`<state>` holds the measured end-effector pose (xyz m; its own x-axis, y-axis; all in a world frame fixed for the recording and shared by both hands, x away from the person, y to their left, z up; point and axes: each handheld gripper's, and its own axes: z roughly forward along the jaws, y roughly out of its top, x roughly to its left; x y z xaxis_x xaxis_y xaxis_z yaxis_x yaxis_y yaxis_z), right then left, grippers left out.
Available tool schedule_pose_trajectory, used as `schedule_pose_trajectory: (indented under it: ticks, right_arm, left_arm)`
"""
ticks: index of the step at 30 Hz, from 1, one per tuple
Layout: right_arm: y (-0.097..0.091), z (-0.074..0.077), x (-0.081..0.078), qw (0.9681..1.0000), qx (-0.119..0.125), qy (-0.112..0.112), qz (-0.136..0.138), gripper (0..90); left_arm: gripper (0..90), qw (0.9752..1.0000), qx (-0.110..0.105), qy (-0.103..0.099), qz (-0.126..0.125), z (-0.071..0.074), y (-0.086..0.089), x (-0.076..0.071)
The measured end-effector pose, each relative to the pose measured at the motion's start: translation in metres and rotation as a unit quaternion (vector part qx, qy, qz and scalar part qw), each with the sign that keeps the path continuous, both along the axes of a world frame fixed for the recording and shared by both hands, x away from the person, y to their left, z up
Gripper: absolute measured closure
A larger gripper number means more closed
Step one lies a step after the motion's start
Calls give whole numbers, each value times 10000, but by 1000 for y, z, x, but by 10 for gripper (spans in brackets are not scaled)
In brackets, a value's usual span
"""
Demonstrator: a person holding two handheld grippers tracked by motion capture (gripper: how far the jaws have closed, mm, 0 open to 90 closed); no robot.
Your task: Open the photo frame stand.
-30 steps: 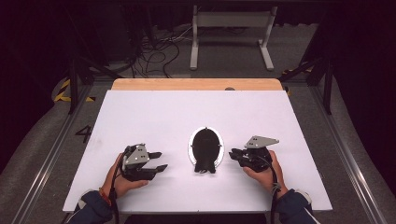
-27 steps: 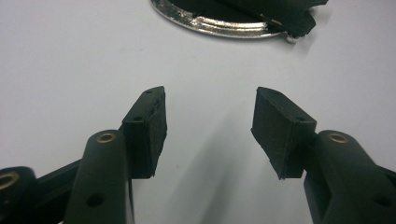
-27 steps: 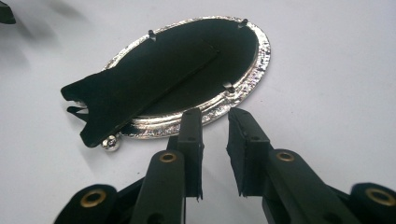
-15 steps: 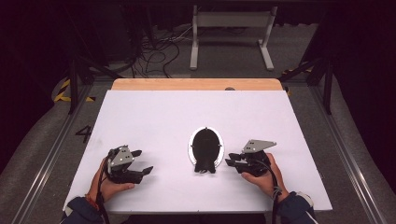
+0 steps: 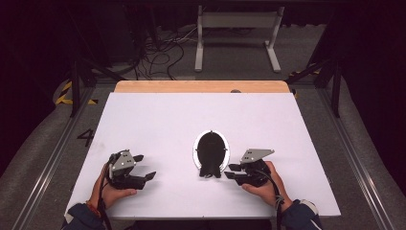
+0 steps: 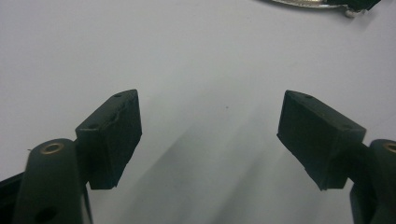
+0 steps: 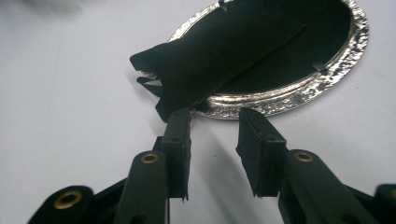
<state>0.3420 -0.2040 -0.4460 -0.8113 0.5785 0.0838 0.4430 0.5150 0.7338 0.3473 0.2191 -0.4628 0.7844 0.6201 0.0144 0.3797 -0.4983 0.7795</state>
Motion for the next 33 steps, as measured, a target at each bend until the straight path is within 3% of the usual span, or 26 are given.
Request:
schedule_pose_trajectory:
  ticks: [9, 18, 33]
  right_arm:
    - [12, -5, -2, 9993, -190, 182, 257, 571]
    - [21, -6, -3, 9985, -421, 89, 345, 628]
    - [28, -6, 3, 9982, -405, 172, 410, 609]
  left_arm:
    - [217, 10000, 8, 4, 49, 0, 1, -3]
    - [218, 10000, 63, 0, 25, 0, 0, -3]
    - [216, 9996, 276, 47, -39, -4, -9, -2]
